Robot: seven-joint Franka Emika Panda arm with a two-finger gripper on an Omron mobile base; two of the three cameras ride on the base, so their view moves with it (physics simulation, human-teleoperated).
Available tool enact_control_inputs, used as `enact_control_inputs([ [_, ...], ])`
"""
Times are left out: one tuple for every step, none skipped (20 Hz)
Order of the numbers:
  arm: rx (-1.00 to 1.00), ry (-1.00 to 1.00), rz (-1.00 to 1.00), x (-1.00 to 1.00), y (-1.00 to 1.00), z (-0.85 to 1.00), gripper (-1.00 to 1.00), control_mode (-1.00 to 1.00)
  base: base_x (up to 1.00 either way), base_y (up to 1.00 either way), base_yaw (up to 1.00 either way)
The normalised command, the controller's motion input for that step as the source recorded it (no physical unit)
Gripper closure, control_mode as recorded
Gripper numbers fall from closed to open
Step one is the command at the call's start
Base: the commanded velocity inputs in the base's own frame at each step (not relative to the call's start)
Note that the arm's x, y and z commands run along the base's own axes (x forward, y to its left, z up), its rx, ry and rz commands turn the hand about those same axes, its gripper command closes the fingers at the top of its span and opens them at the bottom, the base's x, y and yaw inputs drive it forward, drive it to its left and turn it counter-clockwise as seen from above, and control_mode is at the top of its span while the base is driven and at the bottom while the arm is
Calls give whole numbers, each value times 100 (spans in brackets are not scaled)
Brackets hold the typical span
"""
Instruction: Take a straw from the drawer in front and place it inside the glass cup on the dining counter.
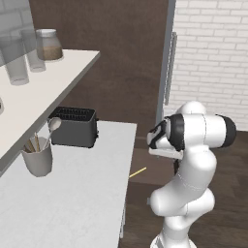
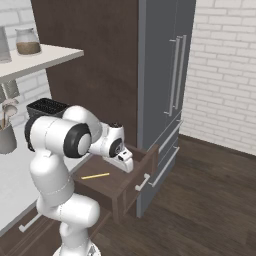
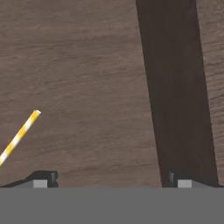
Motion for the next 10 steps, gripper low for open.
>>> enact_control_inputs([
  [-9, 17, 1, 1, -29, -45, -100, -100, 0, 0, 0],
  [-9, 15, 2, 0, -29, -45, -100, -100, 0, 0, 0],
  [-9, 12, 2, 0, -29, -44, -100, -100, 0, 0, 0],
  [-9, 10, 3, 0, -31, -41, -100, -100, 0, 0, 0],
  [-9, 9, 3, 0, -33, -40, -100, -100, 0, 0, 0],
  [-9, 7, 3, 0, -34, -39, -100, -100, 0, 0, 0],
  [-9, 5, 3, 0, -36, -34, -100, -100, 0, 0, 0],
  [-9, 3, 3, 0, -44, -27, -100, -100, 0, 0, 0],
  [-9, 2, 3, 0, -50, -24, -100, -100, 0, 0, 0],
  [-9, 1, 2, 0, -56, -20, -100, -100, 0, 0, 0],
])
